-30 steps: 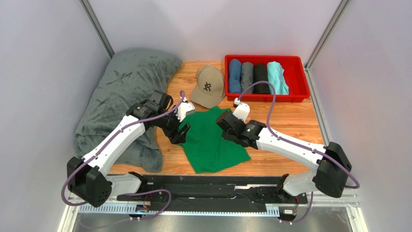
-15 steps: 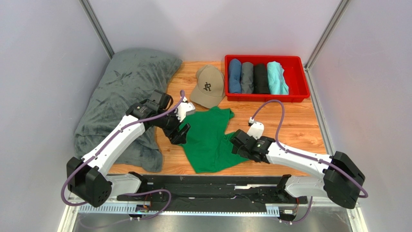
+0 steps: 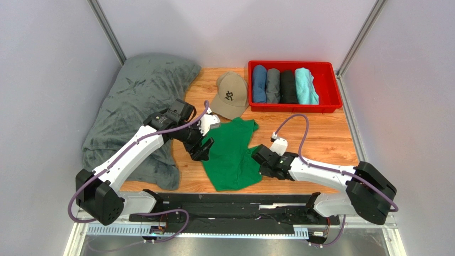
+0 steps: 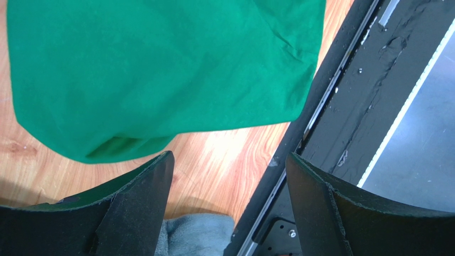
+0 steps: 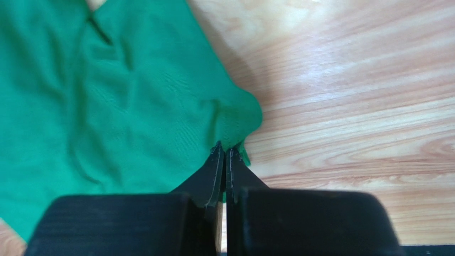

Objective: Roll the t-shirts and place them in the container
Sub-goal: Flatten out the T-shirt at the center of the board.

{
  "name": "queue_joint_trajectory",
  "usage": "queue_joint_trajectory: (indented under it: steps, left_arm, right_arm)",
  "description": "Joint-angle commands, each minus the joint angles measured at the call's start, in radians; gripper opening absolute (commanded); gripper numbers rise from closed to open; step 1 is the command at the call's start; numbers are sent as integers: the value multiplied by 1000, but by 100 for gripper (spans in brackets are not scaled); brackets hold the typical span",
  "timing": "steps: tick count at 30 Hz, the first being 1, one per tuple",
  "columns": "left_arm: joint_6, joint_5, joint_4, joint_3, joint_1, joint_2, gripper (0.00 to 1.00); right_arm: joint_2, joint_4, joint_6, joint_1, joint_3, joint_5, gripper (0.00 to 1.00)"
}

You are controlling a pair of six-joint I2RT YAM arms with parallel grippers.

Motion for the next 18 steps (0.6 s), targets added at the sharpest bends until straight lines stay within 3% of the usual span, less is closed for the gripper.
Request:
queue_joint_trajectory:
  steps: [1, 6, 18]
  left_arm:
    - [-49, 24, 42, 58, -10, 12, 85]
    - [-126, 33, 115, 97, -14, 34, 85]
    - [-270, -58, 353, 22, -23, 26, 84]
  right_arm:
    - [4, -22, -42, -1, 191, 7, 0]
    - [42, -27, -115, -7, 442, 10, 0]
    - [276, 24, -118, -59, 803, -92, 0]
